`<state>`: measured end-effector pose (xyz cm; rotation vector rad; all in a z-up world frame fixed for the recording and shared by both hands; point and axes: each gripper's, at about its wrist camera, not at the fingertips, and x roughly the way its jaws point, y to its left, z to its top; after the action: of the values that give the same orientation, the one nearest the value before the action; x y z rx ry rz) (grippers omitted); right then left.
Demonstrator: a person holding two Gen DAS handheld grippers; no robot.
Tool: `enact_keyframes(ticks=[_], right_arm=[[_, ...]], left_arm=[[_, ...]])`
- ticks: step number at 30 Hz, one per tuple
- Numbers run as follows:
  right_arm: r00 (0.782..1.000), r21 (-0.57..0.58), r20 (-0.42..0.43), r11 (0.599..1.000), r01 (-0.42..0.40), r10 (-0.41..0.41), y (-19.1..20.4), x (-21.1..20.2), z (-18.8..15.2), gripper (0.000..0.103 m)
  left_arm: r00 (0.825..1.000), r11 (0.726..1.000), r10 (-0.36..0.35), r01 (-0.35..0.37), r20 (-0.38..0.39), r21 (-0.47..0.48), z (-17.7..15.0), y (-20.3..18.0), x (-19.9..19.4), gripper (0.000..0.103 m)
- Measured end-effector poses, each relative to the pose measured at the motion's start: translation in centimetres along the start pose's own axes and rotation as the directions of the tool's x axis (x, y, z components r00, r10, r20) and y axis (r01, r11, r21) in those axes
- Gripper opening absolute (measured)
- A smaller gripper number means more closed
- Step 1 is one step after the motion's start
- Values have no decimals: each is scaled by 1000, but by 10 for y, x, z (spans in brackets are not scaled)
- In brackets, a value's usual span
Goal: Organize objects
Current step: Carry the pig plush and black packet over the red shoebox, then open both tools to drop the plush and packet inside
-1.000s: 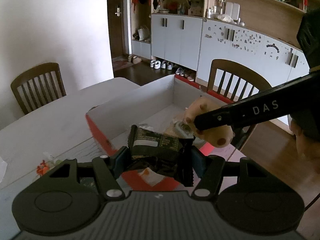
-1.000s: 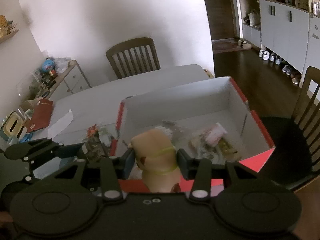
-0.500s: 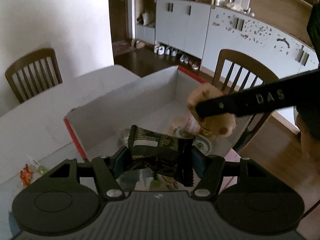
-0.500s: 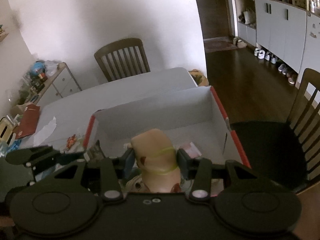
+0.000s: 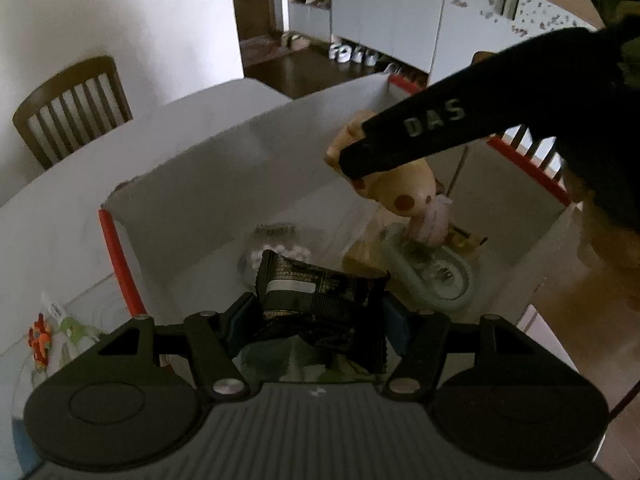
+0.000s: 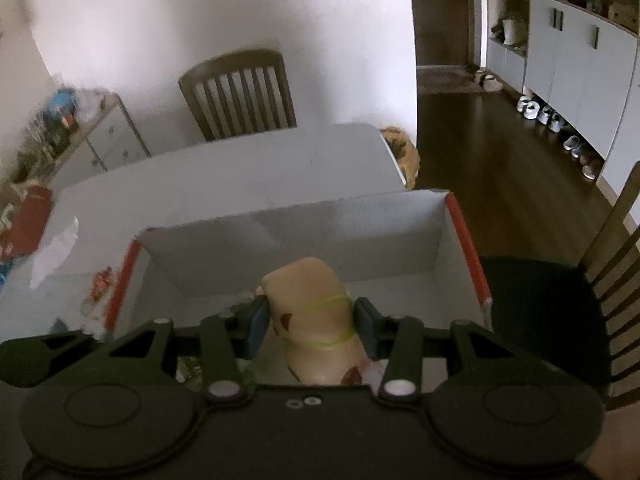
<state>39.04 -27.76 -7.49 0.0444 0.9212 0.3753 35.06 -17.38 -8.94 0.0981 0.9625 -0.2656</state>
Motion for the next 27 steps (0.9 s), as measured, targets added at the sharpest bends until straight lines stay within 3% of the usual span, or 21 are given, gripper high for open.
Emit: enact_keyframes(ticks=[16,27], right_arm=[[993,9,-117,1000,19,-18,5,48,-2,47],[996,30,-90,999,-20,22,-3,31,-2,51]], left_arm=[[997,1000,-2,-1,-82,-26,4,0,26,66],[995,1000,-14,12,-99,-20,9,-3,29,73]])
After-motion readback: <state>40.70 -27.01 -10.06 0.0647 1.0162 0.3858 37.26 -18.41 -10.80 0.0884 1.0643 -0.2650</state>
